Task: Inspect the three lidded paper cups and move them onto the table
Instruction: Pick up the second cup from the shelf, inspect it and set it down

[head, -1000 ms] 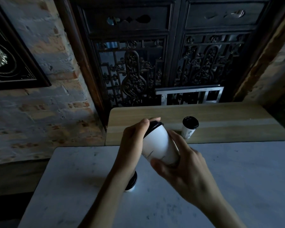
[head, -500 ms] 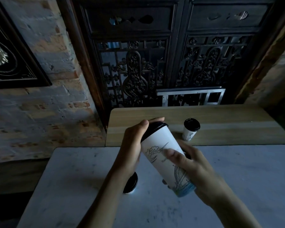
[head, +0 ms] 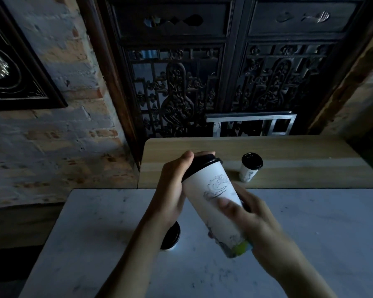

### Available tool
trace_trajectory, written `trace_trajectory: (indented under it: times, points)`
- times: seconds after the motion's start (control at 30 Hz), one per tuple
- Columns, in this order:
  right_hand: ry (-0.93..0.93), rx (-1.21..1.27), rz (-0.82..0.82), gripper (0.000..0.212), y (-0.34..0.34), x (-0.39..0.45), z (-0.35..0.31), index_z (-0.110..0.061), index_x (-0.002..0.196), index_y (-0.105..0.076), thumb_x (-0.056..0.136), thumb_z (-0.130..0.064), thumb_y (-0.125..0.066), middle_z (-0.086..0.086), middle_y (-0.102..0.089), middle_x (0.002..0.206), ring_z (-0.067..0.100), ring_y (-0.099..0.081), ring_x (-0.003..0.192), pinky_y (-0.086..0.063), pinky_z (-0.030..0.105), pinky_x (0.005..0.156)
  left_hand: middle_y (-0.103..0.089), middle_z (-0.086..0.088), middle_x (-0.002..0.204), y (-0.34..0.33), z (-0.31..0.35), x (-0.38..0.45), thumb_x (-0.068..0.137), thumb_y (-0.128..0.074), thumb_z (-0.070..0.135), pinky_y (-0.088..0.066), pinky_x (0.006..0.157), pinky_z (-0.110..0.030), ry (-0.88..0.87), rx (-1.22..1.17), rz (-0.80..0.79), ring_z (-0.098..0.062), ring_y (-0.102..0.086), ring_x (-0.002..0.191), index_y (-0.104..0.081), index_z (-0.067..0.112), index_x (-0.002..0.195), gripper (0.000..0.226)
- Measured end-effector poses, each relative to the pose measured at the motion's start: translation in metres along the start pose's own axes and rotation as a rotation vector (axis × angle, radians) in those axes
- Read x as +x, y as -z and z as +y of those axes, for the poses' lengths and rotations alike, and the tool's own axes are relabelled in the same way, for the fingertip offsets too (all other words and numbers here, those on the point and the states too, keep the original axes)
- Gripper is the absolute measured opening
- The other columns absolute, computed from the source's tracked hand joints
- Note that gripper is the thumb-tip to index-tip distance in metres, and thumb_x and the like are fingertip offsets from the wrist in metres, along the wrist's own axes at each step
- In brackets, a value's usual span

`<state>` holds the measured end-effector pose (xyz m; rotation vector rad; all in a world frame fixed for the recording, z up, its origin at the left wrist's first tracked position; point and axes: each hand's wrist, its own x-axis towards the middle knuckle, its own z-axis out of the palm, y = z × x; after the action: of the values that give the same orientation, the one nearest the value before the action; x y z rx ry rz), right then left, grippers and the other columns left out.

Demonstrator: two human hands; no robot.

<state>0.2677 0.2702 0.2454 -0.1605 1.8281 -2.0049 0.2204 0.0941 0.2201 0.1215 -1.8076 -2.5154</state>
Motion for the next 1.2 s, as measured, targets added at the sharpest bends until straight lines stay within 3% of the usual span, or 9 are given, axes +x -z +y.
trace_trajectory:
  times: [0.2, 0.3, 0.4, 0.47, 0.63, 0.73, 0.83, 1.0, 1.2]
  points:
    - [-0.043, -0.029, 0.039, 0.041, -0.001, 0.004, 0.003, -0.029, 0.119, -0.072, 0.083, -0.048, -0.069, 0.016, -0.079, 0.101, 0.035, -0.077, 0.086, -0.063, 0.049, 0.071, -0.081, -0.017, 0.109, -0.006, 0.000, 0.001, 0.088, -0.057, 0.048, -0.055, 0.094, -0.044, 0.064, 0.015, 0.119, -0.031, -0.075, 0.107, -0.079, 0.002, 0.109, 0.056]
    - [0.132, -0.448, 0.149, 0.070, -0.004, 0.006, 0.009, -0.039, 0.142, -0.046, 0.079, -0.061, -0.069, -0.003, -0.077, 0.108, 0.019, -0.076, 0.088, -0.063, 0.046, 0.074, -0.073, -0.009, 0.097, -0.010, 0.000, 0.002, 0.073, -0.066, 0.061, -0.047, 0.085, -0.042, 0.052, 0.092, 0.219, -0.026, -0.068, 0.092, -0.073, 0.003, 0.087, 0.059]
    - [0.093, -0.902, 0.212, 0.087, -0.011, 0.007, 0.012, -0.050, 0.149, -0.018, 0.082, -0.057, -0.072, -0.017, -0.052, 0.117, 0.013, -0.060, 0.091, -0.047, 0.033, 0.073, -0.062, -0.004, 0.087, -0.014, 0.000, 0.000, 0.083, -0.062, 0.056, -0.042, 0.080, -0.038, 0.060, 0.191, 0.193, -0.019, -0.057, 0.084, -0.064, 0.022, 0.082, 0.035]
    - [0.144, -0.790, 0.190, 0.085, -0.009, 0.006, 0.014, -0.050, 0.147, -0.025, 0.080, -0.053, -0.077, -0.020, -0.060, 0.115, 0.013, -0.066, 0.090, -0.053, 0.038, 0.072, -0.075, 0.000, 0.080, -0.013, 0.001, 0.001, 0.096, -0.060, 0.046, -0.050, 0.083, -0.037, 0.059, 0.194, 0.144, -0.020, -0.069, 0.082, -0.075, 0.025, 0.068, 0.038]
    - [-0.016, 0.047, 0.003, 0.061, 0.003, 0.006, 0.004, -0.039, 0.130, -0.065, 0.071, -0.048, -0.078, 0.011, -0.077, 0.111, 0.038, -0.077, 0.085, -0.061, 0.044, 0.068, -0.080, -0.015, 0.113, -0.004, 0.003, 0.005, 0.091, -0.054, 0.043, -0.055, 0.095, -0.042, 0.037, 0.031, 0.052, -0.030, -0.074, 0.111, -0.079, 0.005, 0.112, 0.050]
    - [-0.020, 0.049, -0.018, 0.059, 0.004, 0.007, 0.004, -0.035, 0.130, -0.066, 0.073, -0.050, -0.076, 0.013, -0.076, 0.113, 0.041, -0.077, 0.089, -0.063, 0.050, 0.072, -0.080, -0.015, 0.112, -0.004, 0.001, 0.006, 0.090, -0.054, 0.044, -0.056, 0.093, -0.042, 0.042, 0.024, 0.070, -0.031, -0.074, 0.109, -0.078, 0.003, 0.113, 0.053]
    - [0.064, -0.206, 0.095, 0.066, 0.001, 0.010, 0.008, -0.039, 0.135, -0.058, 0.074, -0.060, -0.070, 0.000, -0.079, 0.108, 0.022, -0.078, 0.096, -0.063, 0.054, 0.083, -0.082, -0.011, 0.106, -0.008, 0.002, 0.006, 0.092, -0.057, 0.045, -0.056, 0.095, -0.046, 0.066, 0.074, 0.132, -0.029, -0.076, 0.105, -0.082, 0.010, 0.106, 0.046]
    - [0.188, -0.732, 0.205, 0.073, -0.005, 0.007, 0.016, -0.056, 0.139, -0.030, 0.074, -0.072, -0.059, -0.021, -0.068, 0.095, 0.000, -0.071, 0.079, -0.053, 0.017, 0.060, -0.084, 0.005, 0.093, -0.012, 0.001, 0.005, 0.101, -0.056, 0.041, -0.056, 0.093, -0.043, 0.068, 0.171, 0.153, -0.016, -0.077, 0.092, -0.085, 0.031, 0.083, 0.035]
    - [-0.041, 0.092, 0.009, 0.053, 0.002, 0.006, -0.001, -0.025, 0.126, -0.068, 0.076, -0.041, -0.078, 0.018, -0.077, 0.103, 0.039, -0.076, 0.085, -0.062, 0.042, 0.070, -0.082, -0.010, 0.108, -0.006, 0.004, 0.005, 0.097, -0.054, 0.043, -0.058, 0.087, -0.036, 0.011, 0.002, 0.049, -0.022, -0.076, 0.100, -0.081, 0.015, 0.104, 0.039]
